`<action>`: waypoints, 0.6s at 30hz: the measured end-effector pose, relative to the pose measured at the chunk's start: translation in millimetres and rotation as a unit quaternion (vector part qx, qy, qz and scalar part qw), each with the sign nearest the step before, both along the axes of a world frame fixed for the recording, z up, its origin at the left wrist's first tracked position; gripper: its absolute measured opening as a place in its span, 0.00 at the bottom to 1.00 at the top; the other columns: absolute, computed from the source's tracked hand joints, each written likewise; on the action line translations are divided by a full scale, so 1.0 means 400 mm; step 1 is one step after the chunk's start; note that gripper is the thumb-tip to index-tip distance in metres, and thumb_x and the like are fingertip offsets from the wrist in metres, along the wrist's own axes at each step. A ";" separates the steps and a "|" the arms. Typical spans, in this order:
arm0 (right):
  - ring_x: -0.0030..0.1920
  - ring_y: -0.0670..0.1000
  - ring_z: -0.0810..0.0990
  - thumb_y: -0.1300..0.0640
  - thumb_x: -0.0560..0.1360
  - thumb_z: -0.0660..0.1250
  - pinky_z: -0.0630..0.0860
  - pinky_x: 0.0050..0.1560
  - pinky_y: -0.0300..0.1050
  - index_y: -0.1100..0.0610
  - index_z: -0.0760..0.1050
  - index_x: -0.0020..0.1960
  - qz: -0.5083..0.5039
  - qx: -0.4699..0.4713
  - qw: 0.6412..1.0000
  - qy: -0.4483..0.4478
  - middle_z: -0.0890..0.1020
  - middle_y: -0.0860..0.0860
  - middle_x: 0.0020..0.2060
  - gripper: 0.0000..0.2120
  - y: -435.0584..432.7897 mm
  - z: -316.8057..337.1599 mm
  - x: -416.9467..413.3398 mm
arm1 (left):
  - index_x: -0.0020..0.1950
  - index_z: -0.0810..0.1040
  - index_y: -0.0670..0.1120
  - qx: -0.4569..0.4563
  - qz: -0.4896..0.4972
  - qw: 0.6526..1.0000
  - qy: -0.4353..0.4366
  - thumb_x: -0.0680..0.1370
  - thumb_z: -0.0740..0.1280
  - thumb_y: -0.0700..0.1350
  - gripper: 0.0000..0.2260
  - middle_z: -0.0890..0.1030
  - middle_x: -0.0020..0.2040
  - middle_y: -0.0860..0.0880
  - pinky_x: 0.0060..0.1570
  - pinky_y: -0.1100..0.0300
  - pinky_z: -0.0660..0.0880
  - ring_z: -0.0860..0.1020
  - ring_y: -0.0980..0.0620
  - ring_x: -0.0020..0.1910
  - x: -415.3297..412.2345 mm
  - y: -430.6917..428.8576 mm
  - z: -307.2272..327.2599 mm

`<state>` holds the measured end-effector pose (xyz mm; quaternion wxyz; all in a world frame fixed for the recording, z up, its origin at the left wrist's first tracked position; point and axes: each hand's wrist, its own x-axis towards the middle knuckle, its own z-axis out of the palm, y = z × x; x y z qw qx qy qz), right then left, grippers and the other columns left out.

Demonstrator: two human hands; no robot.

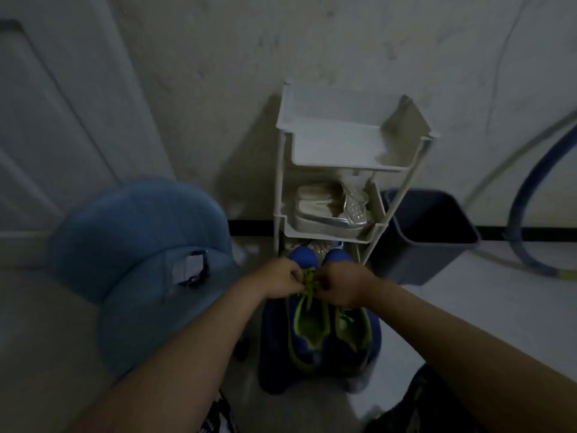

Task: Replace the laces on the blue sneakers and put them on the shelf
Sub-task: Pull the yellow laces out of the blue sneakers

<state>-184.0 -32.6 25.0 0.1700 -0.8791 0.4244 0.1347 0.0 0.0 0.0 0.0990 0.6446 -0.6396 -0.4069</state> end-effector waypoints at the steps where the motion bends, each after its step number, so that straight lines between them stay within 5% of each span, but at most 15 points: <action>1: 0.52 0.54 0.79 0.43 0.76 0.64 0.69 0.43 0.43 0.50 0.77 0.56 0.010 -0.014 1.000 -0.002 0.81 0.51 0.50 0.14 0.013 -0.001 -0.004 | 0.50 0.82 0.48 -0.005 -0.005 1.000 0.001 0.74 0.72 0.45 0.06 0.78 0.39 0.56 0.49 0.61 0.74 0.77 0.57 0.43 -0.006 0.015 0.004; 3: 0.55 0.53 0.79 0.43 0.76 0.66 0.69 0.45 0.42 0.48 0.71 0.65 -0.004 -0.026 0.999 -0.027 0.80 0.50 0.54 0.20 0.022 -0.014 -0.020 | 0.45 0.82 0.48 -0.018 0.000 1.000 -0.001 0.74 0.71 0.44 0.01 0.78 0.36 0.52 0.44 0.62 0.72 0.74 0.59 0.38 -0.020 0.032 0.000; 5: 0.56 0.53 0.79 0.45 0.74 0.68 0.70 0.46 0.42 0.46 0.67 0.68 -0.035 -0.014 0.997 -0.070 0.80 0.50 0.55 0.24 0.029 -0.034 -0.029 | 0.35 0.77 0.48 -0.028 0.003 1.000 -0.004 0.73 0.71 0.42 0.07 0.75 0.33 0.49 0.38 0.61 0.70 0.72 0.58 0.33 -0.038 0.039 -0.016; 9: 0.59 0.52 0.78 0.45 0.73 0.67 0.72 0.51 0.44 0.44 0.65 0.73 -0.022 -0.020 0.996 -0.087 0.79 0.49 0.58 0.29 0.023 -0.052 -0.026 | 0.32 0.76 0.43 -0.044 0.014 0.998 -0.040 0.72 0.70 0.40 0.09 0.75 0.30 0.49 0.34 0.60 0.70 0.73 0.54 0.31 -0.057 0.028 -0.035; 14: 0.49 0.51 0.81 0.43 0.76 0.65 0.77 0.50 0.47 0.51 0.79 0.57 -0.033 0.043 0.993 -0.105 0.83 0.51 0.48 0.15 -0.018 -0.084 -0.006 | 0.37 0.82 0.45 -0.017 0.058 0.998 0.015 0.73 0.74 0.39 0.05 0.78 0.29 0.52 0.26 0.66 0.72 0.76 0.57 0.27 -0.044 -0.005 -0.050; 18: 0.45 0.49 0.80 0.46 0.73 0.71 0.78 0.49 0.47 0.55 0.80 0.46 -0.057 0.066 0.987 -0.136 0.82 0.50 0.43 0.12 -0.052 -0.114 -0.016 | 0.40 0.80 0.49 -0.008 -0.001 1.000 0.023 0.73 0.75 0.43 0.05 0.80 0.39 0.55 0.40 0.67 0.74 0.78 0.58 0.40 -0.024 -0.026 -0.066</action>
